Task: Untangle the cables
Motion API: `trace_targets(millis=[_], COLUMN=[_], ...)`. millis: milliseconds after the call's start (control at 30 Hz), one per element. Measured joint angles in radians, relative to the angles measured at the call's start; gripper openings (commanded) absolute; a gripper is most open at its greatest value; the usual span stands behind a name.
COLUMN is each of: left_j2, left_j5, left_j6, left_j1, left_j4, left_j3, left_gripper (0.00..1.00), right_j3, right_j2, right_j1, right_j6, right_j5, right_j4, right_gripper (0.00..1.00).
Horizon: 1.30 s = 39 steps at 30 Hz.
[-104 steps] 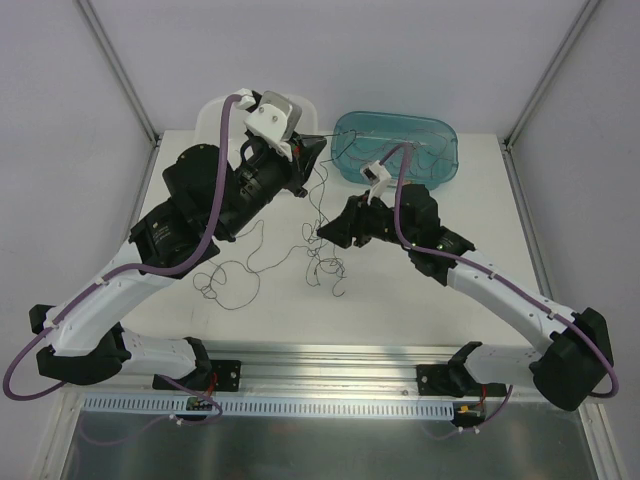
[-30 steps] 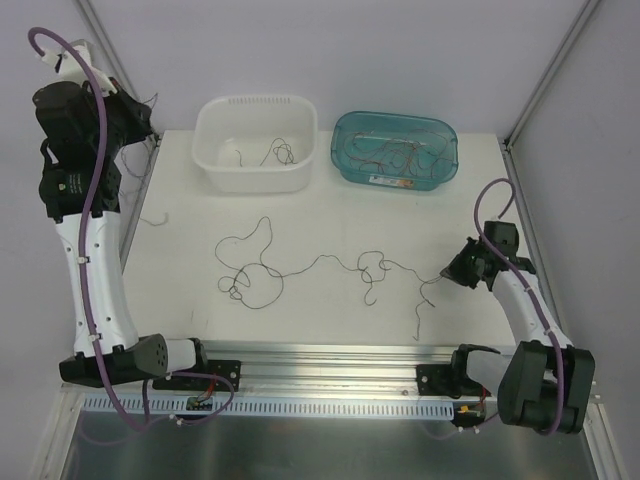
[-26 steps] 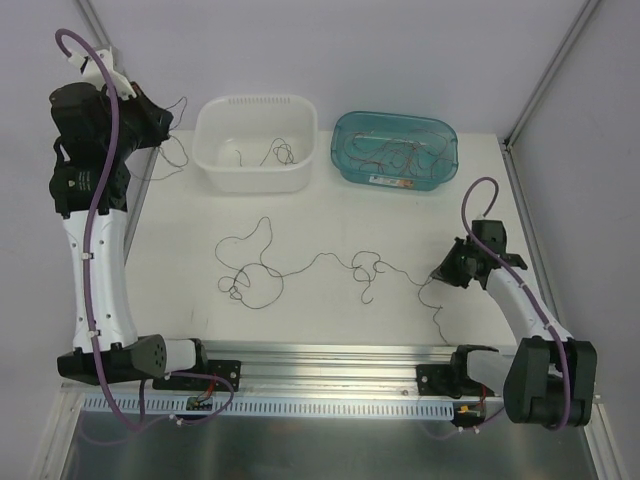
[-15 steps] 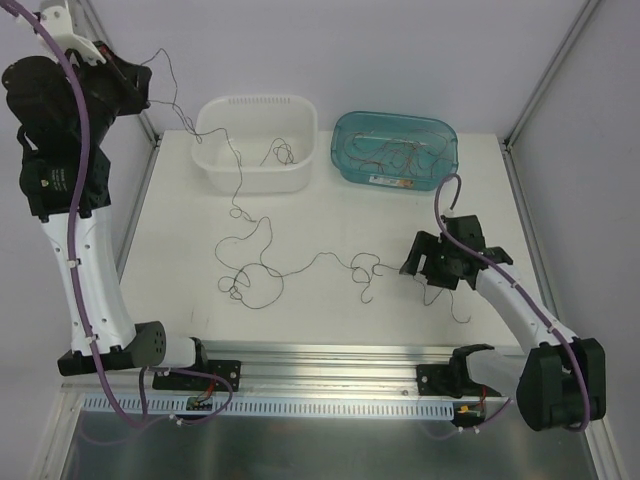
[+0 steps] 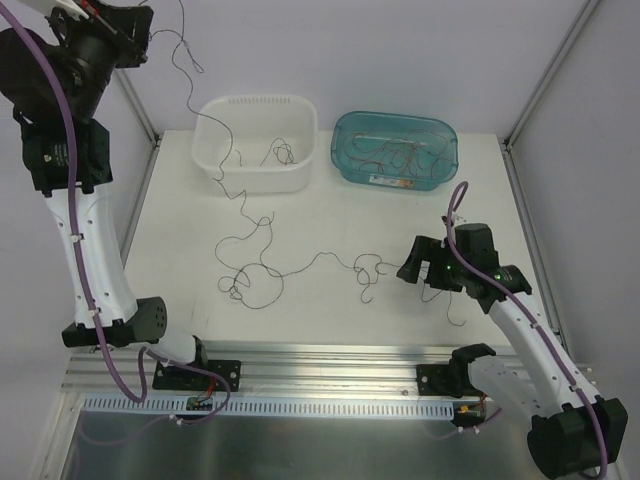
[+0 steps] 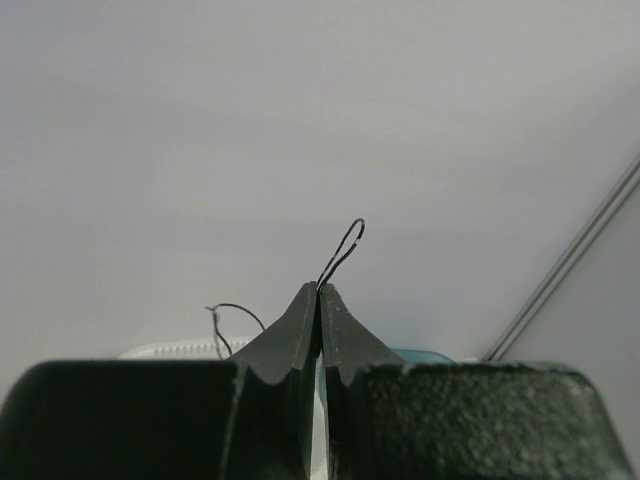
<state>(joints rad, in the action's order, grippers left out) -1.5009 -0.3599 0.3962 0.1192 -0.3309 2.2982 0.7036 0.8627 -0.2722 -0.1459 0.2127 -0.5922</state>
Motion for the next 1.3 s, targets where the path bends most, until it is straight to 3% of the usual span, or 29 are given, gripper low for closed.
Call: trace_targets(millis=[367,767,867,1000,1133,1300], left_j2=[-0.216,-0.330,-0.370,-0.425,-0.454,-0.400], left_j5=[0.021,0.089,0.084,0.082,0.081,0.079], left_j6=[0.043,0.050,0.032,-0.026,-0.101,-0.137], left_j1=[-0.053,-0.059,-0.062,-0.081,-0.102,-0.126], left_j4=[0.156,0.372,0.405,0.399,0.360,0.345], left_j3=[0.114,0.100,0.011,-0.146,-0.304,-0.433], left_gripper=[0.00,0.00,0.07,0.29,0.67,0.87], right_j3=[0.000,0.000,0.000,0.000,0.000,0.000], right_j2=[-0.018,0.005,0.011,0.016,0.016,0.016], right_j1=[-0.003,-0.003,-0.004,-0.004,-0.007,-0.011], right_j6=[0.025,0.032,0.032,0.032,0.032,0.032], right_j5=[0.040,0.039,0.038,0.038,0.038,0.025], right_j4=[0.003,0.003,0.003,0.003,0.003,-0.001], right_gripper=[0.97,0.97,0.97,0.97,0.97,0.98])
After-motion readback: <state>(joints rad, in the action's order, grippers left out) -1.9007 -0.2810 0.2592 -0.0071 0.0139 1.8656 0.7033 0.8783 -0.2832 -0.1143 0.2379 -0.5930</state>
